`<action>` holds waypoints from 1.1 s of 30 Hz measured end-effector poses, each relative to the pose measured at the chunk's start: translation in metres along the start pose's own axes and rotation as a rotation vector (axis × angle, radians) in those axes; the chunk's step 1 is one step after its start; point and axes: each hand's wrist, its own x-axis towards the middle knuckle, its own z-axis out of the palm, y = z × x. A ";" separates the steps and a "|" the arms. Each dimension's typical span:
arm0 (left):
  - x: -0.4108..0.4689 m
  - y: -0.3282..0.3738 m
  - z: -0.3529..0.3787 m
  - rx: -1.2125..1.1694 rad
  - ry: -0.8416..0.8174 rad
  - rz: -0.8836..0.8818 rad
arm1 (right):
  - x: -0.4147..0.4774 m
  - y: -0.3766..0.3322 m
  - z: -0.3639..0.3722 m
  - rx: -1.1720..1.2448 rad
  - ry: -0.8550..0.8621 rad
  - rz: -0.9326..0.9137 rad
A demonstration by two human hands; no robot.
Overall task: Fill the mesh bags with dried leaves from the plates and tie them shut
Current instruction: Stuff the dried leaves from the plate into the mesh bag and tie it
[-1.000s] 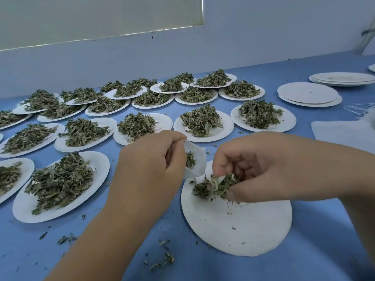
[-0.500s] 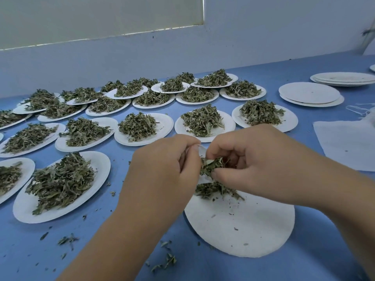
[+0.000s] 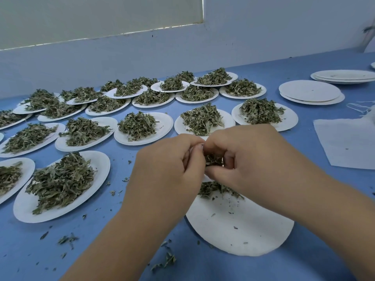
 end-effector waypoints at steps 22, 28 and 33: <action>-0.001 0.005 -0.002 -0.211 -0.004 -0.192 | -0.001 0.002 0.003 0.183 0.056 -0.057; 0.003 0.000 -0.007 -0.236 0.047 -0.223 | -0.002 0.006 -0.007 0.202 0.092 -0.194; 0.005 -0.005 -0.012 -0.345 0.103 -0.284 | 0.002 0.015 -0.007 0.035 0.028 -0.375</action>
